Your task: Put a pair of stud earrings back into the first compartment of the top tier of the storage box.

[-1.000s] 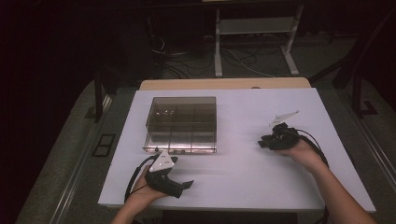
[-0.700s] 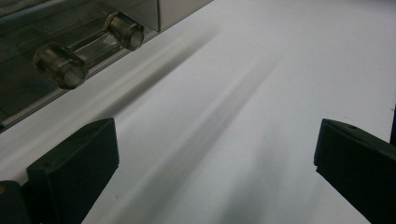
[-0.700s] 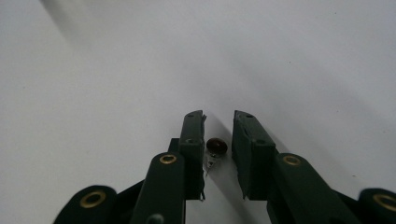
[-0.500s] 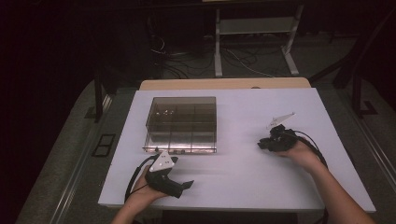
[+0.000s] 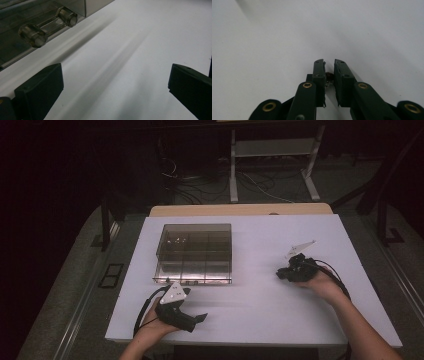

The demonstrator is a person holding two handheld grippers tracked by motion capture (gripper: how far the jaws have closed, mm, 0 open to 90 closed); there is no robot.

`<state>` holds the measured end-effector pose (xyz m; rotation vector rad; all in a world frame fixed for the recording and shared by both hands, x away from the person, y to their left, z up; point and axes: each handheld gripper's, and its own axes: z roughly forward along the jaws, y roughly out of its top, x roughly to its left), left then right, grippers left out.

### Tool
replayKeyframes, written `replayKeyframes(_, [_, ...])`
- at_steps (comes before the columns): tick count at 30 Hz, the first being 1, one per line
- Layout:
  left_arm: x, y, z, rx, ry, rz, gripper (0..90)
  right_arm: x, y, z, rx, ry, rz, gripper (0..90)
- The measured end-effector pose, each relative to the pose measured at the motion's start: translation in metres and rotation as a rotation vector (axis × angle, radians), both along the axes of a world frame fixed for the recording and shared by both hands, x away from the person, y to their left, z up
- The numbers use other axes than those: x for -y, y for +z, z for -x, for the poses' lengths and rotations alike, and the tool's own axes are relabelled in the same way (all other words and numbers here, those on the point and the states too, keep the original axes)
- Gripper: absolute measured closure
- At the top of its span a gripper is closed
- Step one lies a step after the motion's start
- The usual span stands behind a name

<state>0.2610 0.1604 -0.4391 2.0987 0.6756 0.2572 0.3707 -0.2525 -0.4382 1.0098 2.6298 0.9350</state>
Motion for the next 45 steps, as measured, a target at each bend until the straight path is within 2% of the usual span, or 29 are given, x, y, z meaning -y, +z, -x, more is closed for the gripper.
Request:
replayKeyframes(7, [0.0, 0.0, 0.0, 0.0, -0.002, -0.003, 0.0, 0.002, 0.013, 0.002, 0.011, 0.016, -0.106, 78.6])
replayKeyframes(13, [0.001, 0.0, 0.0, -0.001, -0.001, -0.001, 0.0, 0.001, 0.019, 0.004, 0.017, 0.028, -0.145, 78.5])
replayKeyframes(26, [0.001, -0.001, 0.0, -0.003, -0.008, -0.008, 0.0, -0.008, 0.035, 0.008, 0.055, 0.076, -0.182, 78.6])
replayKeyframes(33, [0.001, -0.001, -0.001, -0.005, -0.004, -0.004, 0.0, -0.015, 0.044, 0.01, 0.062, 0.108, -0.215, 78.6])
replayKeyframes(45, [0.001, -0.001, -0.001, -0.006, -0.005, -0.005, 0.0, -0.03, 0.058, 0.013, 0.089, 0.151, -0.241, 78.6])
